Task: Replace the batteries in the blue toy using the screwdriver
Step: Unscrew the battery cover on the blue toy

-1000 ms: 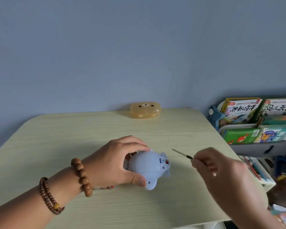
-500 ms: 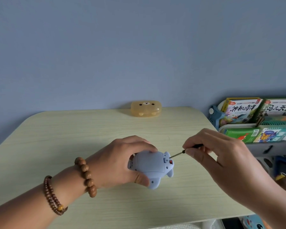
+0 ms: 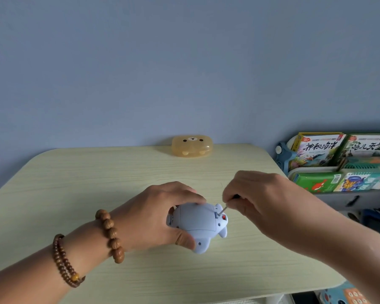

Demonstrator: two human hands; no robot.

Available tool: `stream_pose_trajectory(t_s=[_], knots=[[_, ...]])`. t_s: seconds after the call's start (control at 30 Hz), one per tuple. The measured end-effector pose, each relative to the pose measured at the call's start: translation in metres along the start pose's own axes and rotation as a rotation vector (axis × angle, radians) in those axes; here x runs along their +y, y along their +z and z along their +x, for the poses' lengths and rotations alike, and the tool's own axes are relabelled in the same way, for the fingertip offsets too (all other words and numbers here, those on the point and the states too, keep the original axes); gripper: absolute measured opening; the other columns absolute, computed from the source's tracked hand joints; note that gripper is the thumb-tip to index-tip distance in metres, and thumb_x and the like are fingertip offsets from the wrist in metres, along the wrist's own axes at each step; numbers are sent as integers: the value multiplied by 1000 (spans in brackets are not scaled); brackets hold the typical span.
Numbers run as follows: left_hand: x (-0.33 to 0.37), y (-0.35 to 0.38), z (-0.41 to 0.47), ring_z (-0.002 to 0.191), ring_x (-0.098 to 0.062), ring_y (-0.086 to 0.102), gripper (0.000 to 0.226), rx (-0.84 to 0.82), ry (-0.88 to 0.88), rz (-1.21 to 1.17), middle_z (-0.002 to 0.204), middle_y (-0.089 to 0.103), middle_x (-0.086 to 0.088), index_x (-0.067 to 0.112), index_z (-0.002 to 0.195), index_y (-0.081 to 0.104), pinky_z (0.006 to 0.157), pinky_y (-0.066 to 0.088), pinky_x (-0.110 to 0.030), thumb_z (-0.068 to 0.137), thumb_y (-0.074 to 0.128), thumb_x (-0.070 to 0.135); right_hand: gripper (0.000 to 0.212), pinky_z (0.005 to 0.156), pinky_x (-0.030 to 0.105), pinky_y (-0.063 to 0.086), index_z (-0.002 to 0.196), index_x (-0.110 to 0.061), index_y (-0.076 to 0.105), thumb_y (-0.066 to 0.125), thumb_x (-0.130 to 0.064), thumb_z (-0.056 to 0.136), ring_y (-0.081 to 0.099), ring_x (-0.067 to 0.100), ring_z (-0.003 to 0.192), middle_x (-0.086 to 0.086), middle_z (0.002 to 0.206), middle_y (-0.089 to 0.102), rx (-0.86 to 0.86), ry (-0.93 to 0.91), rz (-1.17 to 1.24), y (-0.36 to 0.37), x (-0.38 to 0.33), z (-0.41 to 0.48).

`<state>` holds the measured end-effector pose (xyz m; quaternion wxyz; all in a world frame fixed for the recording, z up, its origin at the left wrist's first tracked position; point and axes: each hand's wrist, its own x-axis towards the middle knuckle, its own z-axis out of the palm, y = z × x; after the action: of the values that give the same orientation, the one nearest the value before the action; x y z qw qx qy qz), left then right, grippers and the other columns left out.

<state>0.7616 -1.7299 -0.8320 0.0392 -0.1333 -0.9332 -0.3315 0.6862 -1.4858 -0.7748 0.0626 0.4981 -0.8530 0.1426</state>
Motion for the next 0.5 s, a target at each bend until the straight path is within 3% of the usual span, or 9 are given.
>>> stream_pose_trajectory(t_s=[0.07,0.17,0.33,0.5], knots=[[0,1,1,113,1,57,73,-2,15,5,128,54,29,53,124,52,91,52,-26,60,87,59,5,68,37,52,102,-33,56,51,-31,100,59,14,82,-11,97,59,-93,-47,-67,-6,-5,9],[-1,1,1,114,-2,57,75,-2,26,1,130,55,26,51,126,52,91,52,-26,60,86,59,13,70,31,50,112,-39,47,49,-41,100,59,12,84,-16,103,61,-190,-37,-90,-19,-12,14],[-5,3,2,116,2,55,77,7,10,21,131,53,28,52,126,52,94,49,-22,56,85,62,6,62,23,40,106,-37,44,45,-41,101,53,10,77,-18,93,58,-276,-14,-165,-32,-16,18],[-5,4,1,121,0,54,76,11,6,-25,131,54,29,53,124,53,93,51,-24,56,87,59,29,69,33,46,103,-31,54,40,-56,100,62,19,84,-9,95,66,-279,7,-313,-27,-12,24]])
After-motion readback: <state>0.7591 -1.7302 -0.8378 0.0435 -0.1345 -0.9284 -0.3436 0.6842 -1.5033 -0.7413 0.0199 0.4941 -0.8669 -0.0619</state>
